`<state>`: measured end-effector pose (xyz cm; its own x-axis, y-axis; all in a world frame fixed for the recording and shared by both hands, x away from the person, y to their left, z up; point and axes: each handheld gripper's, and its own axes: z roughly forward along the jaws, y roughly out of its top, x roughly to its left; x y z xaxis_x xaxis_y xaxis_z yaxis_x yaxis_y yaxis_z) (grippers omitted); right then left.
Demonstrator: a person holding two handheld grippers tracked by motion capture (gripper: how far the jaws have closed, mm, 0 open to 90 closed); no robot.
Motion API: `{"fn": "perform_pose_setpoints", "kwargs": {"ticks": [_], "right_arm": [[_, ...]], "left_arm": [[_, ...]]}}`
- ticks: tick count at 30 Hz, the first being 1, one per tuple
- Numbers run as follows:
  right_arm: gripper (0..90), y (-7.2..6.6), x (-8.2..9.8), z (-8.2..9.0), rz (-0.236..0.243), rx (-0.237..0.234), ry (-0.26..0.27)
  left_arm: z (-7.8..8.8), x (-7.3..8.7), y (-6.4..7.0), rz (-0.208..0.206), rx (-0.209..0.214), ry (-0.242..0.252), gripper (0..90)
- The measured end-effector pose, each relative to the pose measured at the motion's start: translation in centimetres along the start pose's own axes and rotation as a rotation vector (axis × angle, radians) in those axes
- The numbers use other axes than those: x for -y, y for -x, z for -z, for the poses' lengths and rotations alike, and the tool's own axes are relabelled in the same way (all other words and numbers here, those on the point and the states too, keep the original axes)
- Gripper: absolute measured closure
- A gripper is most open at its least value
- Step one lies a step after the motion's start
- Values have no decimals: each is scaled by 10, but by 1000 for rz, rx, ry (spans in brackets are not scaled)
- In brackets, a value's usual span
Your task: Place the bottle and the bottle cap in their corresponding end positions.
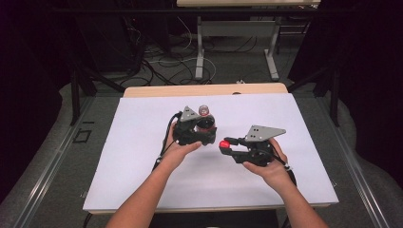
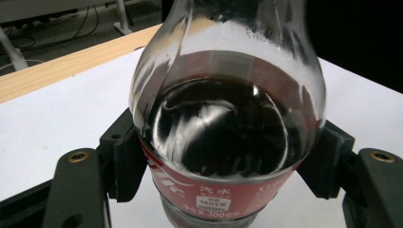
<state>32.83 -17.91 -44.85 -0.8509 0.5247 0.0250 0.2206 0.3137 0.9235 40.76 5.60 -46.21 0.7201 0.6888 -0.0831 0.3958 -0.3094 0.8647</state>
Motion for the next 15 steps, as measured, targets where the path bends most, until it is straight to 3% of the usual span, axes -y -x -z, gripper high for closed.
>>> {"fn": "perform_pose_setpoints", "kwargs": {"ticks": [6, 15], "right_arm": [[612, 3, 3, 1, -14, 17, 12], [612, 6, 8, 0, -17, 26, 9]], "left_arm": [[-18, -2, -13, 18, -36, 3, 297], [-43, 6, -25, 37, -56, 8, 297]]}}
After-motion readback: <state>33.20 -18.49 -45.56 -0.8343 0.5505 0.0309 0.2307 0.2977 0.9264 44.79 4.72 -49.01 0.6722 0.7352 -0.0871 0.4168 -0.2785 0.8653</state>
